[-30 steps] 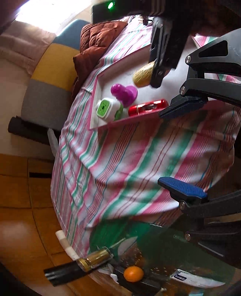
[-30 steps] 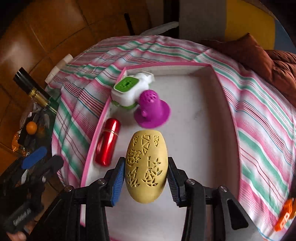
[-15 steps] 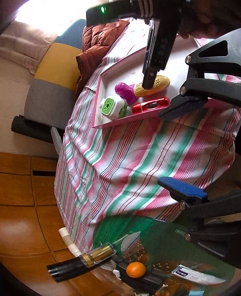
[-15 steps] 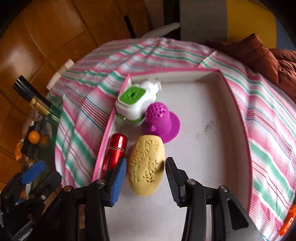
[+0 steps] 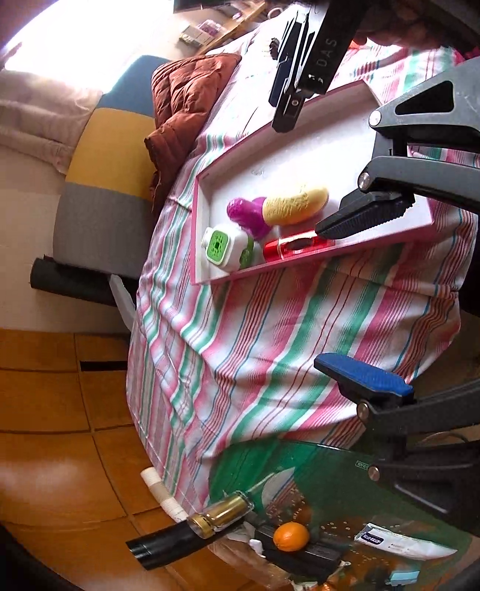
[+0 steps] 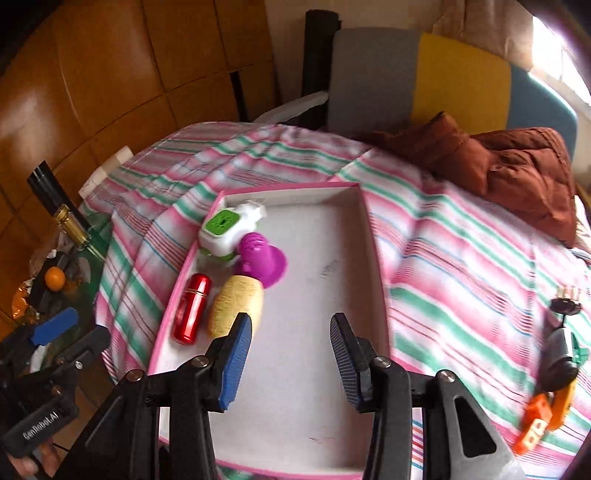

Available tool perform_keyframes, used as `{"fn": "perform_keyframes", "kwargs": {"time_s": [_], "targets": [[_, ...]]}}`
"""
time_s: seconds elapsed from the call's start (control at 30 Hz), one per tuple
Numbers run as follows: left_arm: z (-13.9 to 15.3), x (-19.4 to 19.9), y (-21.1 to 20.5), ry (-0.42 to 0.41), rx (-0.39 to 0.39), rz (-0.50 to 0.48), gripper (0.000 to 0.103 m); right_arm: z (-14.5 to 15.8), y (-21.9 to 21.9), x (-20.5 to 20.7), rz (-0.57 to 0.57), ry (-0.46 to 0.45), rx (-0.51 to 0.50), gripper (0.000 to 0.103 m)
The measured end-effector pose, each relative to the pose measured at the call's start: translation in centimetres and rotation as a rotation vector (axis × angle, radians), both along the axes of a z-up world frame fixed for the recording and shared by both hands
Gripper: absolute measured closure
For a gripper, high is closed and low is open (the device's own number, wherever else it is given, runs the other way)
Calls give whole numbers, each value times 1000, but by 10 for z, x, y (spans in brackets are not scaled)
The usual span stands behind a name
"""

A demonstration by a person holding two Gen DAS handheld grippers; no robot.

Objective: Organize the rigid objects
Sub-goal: 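Open the right gripper to leave the egg and move back to the pile, then move the left tool to the orange linked cubes and close on them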

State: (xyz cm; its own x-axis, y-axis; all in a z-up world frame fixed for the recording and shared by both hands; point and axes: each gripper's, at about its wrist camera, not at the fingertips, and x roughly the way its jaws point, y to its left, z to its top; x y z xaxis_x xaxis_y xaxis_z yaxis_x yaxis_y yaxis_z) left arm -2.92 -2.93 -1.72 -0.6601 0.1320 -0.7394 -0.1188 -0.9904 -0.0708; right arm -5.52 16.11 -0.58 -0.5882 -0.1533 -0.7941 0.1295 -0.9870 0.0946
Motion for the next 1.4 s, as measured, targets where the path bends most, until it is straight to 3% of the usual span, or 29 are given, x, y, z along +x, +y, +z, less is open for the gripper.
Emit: {"fn": "perform_keyframes", "kwargs": {"time_s": [0.57, 0.83, 1.0, 1.1, 1.2, 1.4], "targets": [[6, 15, 58, 15, -60, -155, 38, 17, 122, 39, -228, 56, 88, 59], [10, 21, 100, 16, -76, -273, 38, 23, 216, 64, -440, 70, 127, 59], [14, 25, 137, 17, -84, -368, 38, 13, 288, 92, -645, 86, 150, 59], [15, 30, 165, 13, -86, -436, 38, -1, 330, 109, -813, 46, 81, 59], [10, 33, 196, -15, -72, -512, 38, -2, 360, 122, -929, 53, -66, 59], [-11, 44, 265, -75, -80, -683, 39, -7, 362, 122, -922, 10, -95, 59]]}}
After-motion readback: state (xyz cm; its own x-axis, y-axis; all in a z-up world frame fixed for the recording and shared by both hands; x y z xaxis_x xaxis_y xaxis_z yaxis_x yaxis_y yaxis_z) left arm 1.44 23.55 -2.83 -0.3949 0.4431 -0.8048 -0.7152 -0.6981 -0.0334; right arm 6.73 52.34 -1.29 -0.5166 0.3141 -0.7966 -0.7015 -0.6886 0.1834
